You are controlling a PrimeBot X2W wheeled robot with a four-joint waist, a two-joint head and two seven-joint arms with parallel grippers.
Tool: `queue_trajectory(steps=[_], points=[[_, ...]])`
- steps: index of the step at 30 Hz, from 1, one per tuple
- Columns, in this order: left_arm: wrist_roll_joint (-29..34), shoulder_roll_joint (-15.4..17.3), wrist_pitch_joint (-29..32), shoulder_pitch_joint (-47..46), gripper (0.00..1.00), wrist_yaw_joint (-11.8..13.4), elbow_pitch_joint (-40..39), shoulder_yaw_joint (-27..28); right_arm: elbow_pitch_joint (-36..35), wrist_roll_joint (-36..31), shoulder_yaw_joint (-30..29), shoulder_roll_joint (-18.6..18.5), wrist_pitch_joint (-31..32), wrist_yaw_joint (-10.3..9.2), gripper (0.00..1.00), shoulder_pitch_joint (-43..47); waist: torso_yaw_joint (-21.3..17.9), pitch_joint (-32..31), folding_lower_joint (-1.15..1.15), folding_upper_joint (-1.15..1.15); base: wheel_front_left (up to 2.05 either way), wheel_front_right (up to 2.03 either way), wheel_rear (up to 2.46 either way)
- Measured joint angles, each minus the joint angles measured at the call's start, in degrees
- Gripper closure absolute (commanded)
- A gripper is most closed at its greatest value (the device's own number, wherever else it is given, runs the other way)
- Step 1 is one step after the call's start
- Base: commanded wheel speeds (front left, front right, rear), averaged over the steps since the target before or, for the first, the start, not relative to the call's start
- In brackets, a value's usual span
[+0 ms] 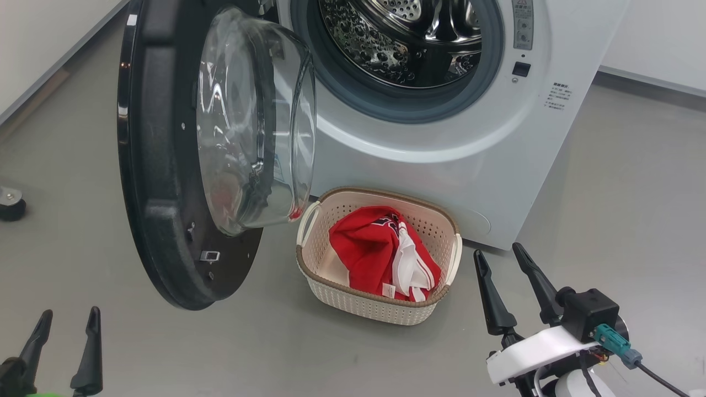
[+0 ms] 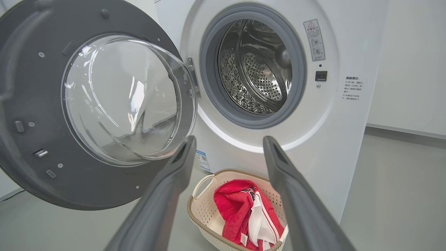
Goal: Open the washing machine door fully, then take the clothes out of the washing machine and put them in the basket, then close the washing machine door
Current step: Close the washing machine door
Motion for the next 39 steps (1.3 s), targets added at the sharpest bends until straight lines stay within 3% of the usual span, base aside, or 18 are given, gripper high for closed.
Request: queue_trajectory(steps=[32, 33, 34, 35, 39], points=[[0.85, -0.71, -0.52, -2.25, 0.00, 0.00, 1.23, -0.11, -0.22, 0.00, -0.53, 0.25, 0.00, 0.05, 0.00, 0.10, 0.02, 0.46, 0.00, 0.00, 0.00, 0.00, 0.00], [0.86, -0.70, -0.52, -2.32, 0.35, 0.00, 1.18, -0.15, -0.22, 0.00, -0.54, 0.25, 0.00, 0.05, 0.00, 0.10, 0.02, 0.49, 0.00, 0.00, 0.00, 0.00, 0.00], [0.86, -0.70, -0.52, -2.35, 0.78, 0.00, 1.15, -0.23, -0.22, 0.00, -0.54, 0.26, 0.00, 0.05, 0.00, 0.10, 0.02, 0.53, 0.00, 0.00, 0.00, 0.00, 0.00], [0.85, -0.69, -0.52, -2.35, 1.00, 0.00, 1.14, -0.37, -0.23, 0.00, -0.55, 0.26, 0.00, 0.05, 0.00, 0.11, 0.01, 0.57, 0.00, 0.00, 0.00, 0.00, 0.00], [0.81, -0.59, -0.53, -2.38, 1.00, 0.00, 0.13, -1.78, -0.27, -0.01, -0.58, 0.29, -0.01, 0.07, 0.00, 0.12, -0.02, 0.72, 0.00, 0.00, 0.00, 0.00, 0.00]])
